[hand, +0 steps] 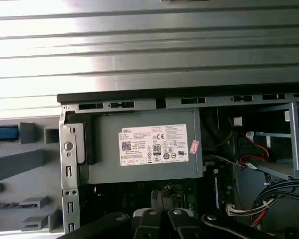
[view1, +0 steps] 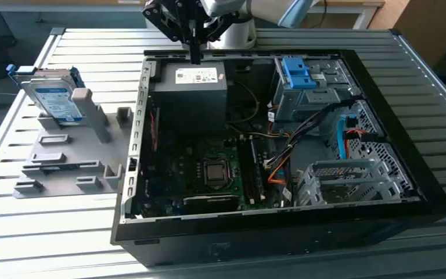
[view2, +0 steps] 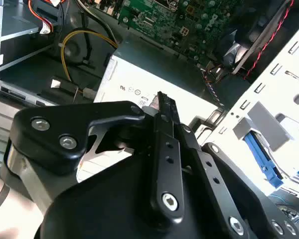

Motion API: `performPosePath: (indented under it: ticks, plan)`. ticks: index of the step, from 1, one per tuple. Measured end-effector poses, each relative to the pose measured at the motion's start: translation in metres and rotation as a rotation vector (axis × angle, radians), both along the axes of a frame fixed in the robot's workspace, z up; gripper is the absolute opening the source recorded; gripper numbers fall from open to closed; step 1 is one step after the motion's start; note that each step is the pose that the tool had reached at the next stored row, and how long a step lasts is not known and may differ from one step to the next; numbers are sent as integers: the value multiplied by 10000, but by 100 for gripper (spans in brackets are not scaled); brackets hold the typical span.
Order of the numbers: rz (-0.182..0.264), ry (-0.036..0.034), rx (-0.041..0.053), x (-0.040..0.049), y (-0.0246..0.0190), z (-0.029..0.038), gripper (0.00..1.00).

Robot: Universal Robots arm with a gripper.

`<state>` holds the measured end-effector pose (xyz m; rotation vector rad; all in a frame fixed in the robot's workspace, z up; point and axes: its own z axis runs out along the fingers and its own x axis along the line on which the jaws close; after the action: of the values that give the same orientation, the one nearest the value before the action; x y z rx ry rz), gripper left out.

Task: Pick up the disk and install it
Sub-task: 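Reach for the disk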

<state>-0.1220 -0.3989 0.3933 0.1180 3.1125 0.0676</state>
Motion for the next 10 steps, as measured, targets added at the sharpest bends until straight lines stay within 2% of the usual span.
performPosePath:
  ticks: [7, 10]
  plan:
    - [0, 0, 0, -7, 0, 0, 11]
    - [0, 0, 0, -55, 0, -5, 11]
